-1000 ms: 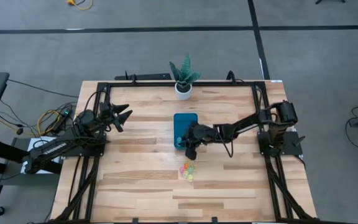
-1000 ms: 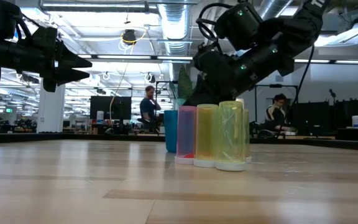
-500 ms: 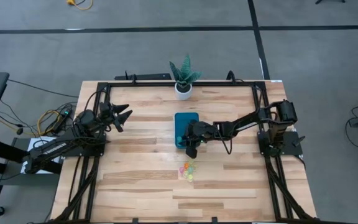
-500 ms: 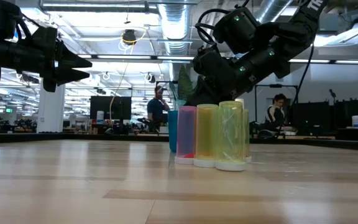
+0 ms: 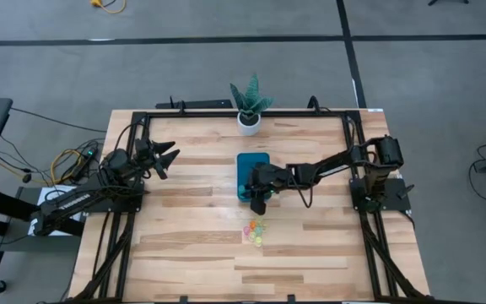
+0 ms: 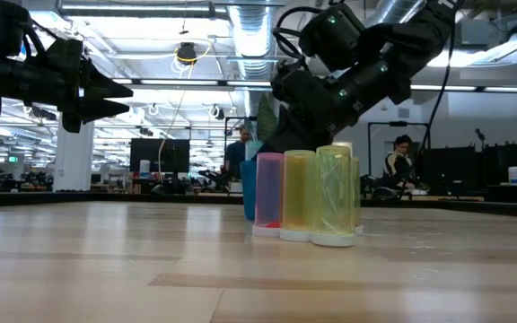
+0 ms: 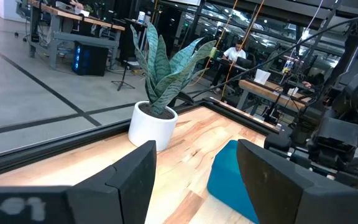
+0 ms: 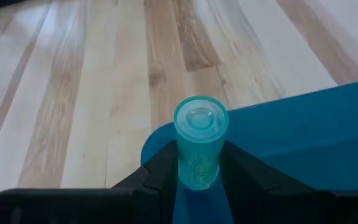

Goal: Pick and place pill bottles into a basket
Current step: Put the blue pill bottle into the blue container, then put the yellow pill bottle into the blue container

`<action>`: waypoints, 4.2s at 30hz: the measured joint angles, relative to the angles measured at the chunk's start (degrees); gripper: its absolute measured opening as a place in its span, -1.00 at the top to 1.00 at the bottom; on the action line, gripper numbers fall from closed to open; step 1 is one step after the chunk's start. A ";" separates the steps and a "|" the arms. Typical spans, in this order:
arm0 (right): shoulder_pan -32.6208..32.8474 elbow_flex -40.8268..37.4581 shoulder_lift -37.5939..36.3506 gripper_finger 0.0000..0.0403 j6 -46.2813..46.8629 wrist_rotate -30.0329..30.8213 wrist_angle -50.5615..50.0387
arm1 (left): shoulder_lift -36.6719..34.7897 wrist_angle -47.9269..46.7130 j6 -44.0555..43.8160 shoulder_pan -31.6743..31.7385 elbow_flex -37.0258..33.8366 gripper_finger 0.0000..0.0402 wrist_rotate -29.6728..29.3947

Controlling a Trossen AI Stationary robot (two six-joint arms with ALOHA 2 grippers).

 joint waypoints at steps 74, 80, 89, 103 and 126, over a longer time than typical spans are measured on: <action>0.27 1.51 0.00 0.13 -0.34 -1.49 -4.04 | -0.02 0.00 0.00 0.00 0.00 -0.06 0.00; 0.27 1.51 0.00 0.14 -0.32 -1.51 -4.05 | -0.01 0.00 -0.01 0.01 0.01 -0.06 -0.01; 0.27 1.51 -0.17 0.14 -0.32 -1.53 -4.78 | 0.00 0.00 -0.02 0.01 0.01 -0.06 0.00; 0.27 5.00 -0.17 0.12 -0.43 -1.63 -10.33 | 0.00 0.00 -0.02 0.00 0.02 -0.06 -0.02; 2.74 20.47 -8.23 0.18 0.47 -5.74 -50.50 | 0.00 0.00 0.00 0.02 0.00 -0.06 -0.07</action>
